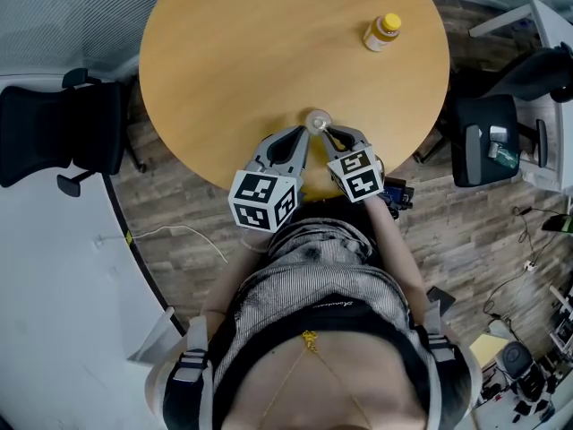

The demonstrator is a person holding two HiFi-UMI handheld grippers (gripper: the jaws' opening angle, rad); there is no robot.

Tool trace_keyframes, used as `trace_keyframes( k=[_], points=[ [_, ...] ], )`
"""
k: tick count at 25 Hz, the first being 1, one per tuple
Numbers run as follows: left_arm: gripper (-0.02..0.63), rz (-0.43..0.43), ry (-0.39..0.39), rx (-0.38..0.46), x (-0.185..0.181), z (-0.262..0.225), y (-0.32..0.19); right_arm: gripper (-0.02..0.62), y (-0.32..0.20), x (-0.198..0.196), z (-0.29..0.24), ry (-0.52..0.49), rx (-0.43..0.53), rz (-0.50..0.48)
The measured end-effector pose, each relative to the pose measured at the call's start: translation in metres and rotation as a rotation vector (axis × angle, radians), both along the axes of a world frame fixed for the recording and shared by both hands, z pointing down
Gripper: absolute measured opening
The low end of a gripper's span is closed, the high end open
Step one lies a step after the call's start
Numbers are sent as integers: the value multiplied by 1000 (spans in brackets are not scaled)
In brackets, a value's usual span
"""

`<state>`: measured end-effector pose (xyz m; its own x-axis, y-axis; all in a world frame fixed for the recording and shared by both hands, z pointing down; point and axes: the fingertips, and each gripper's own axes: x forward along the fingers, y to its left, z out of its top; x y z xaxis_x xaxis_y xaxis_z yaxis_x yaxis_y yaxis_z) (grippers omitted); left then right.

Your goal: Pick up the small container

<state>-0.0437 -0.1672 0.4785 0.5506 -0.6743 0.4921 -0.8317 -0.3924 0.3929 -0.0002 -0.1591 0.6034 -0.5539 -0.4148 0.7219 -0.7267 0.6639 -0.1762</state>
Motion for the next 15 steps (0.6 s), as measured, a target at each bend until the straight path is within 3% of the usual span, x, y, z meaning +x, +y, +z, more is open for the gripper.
trace_keyframes(
  k=[5, 8, 15],
  points=[
    [25, 15, 3, -4, 3, 3, -3, 41, 0, 5, -1, 1, -6, 18],
    [25, 22, 6, -6, 5, 4, -5, 110, 1, 6, 2, -5, -19, 26],
    [25, 32, 5, -13, 6, 7, -5, 206, 5, 6, 13, 9, -40, 17]
  ],
)
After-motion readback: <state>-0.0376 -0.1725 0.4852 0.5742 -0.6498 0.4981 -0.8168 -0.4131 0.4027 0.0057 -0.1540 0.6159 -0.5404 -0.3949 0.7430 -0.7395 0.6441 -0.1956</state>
